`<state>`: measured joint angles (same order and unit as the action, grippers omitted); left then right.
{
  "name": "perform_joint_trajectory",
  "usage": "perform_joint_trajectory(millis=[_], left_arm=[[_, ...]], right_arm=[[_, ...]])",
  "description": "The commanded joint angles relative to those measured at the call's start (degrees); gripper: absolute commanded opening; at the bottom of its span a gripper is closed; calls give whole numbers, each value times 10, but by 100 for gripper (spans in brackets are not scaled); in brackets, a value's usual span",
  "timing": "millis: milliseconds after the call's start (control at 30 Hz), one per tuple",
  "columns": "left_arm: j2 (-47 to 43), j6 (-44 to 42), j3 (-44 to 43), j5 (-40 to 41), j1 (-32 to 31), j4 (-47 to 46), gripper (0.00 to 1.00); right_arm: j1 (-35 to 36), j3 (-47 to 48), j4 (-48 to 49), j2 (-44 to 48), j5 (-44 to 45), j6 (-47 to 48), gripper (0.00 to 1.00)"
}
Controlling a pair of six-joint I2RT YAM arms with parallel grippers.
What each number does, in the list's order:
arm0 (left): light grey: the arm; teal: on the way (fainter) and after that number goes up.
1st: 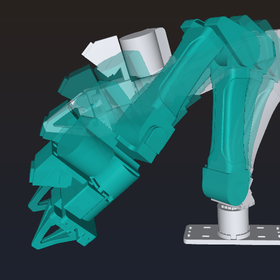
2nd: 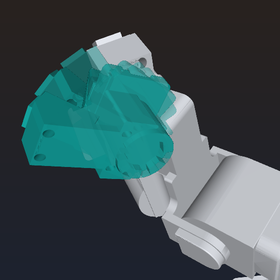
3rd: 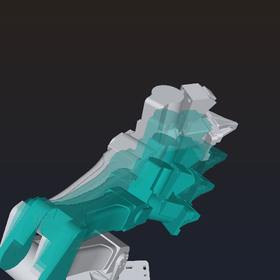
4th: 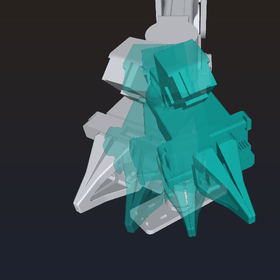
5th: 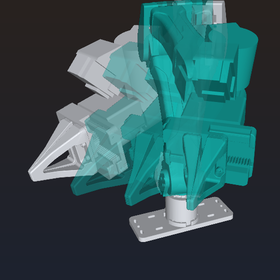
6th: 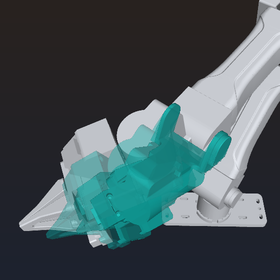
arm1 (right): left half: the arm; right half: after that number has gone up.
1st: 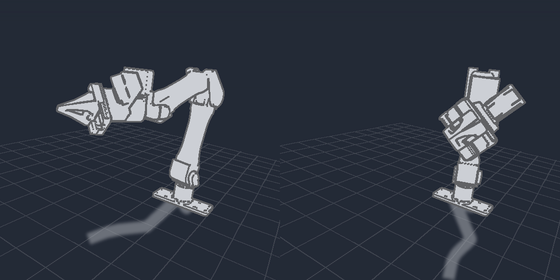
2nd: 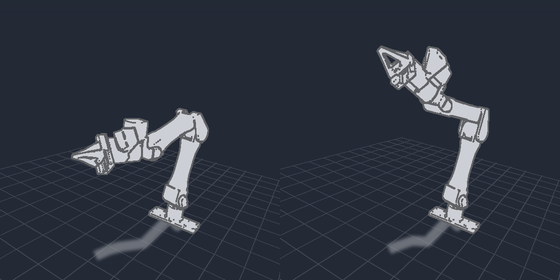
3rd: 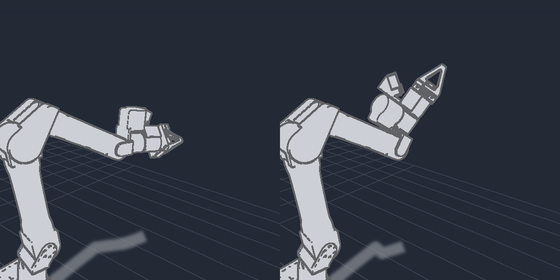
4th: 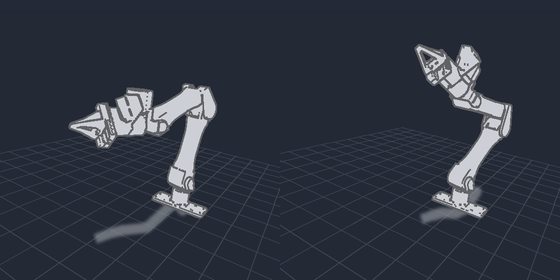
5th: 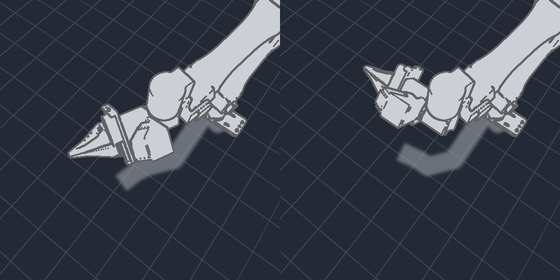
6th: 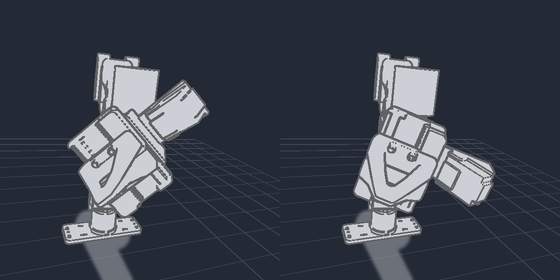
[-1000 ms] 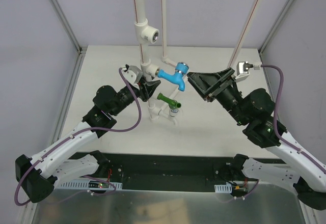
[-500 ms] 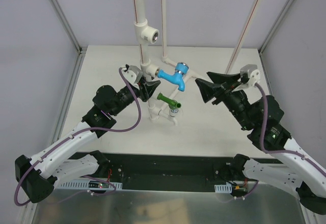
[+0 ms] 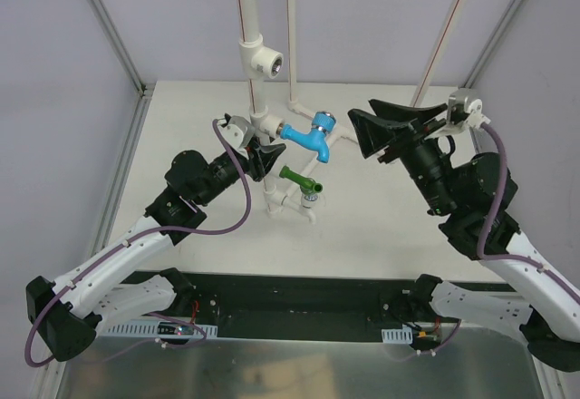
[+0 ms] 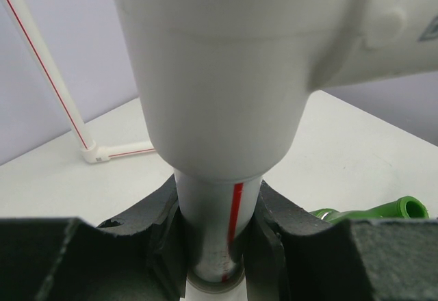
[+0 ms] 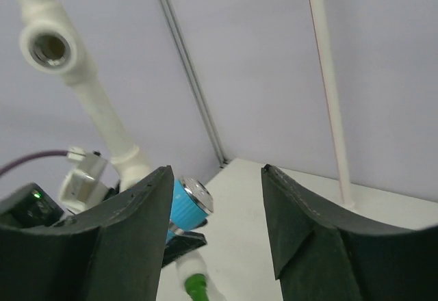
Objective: Install the water faucets
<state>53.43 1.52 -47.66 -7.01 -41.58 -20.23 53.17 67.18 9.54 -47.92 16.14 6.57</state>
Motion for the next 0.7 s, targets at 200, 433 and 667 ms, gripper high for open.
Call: perform_joint_trajectory(millis=[200, 433, 667], left_arm=[[3, 54, -13, -17, -9, 40, 0], [-1, 63, -6, 4, -8, 31, 0], [-1, 65, -5, 6, -9, 30, 0]], right_arm=[[-2, 127, -74, -69, 14, -119, 29], [-2, 154, -93, -102, -15, -110, 2], [-2, 168, -93, -120, -46, -107, 1]])
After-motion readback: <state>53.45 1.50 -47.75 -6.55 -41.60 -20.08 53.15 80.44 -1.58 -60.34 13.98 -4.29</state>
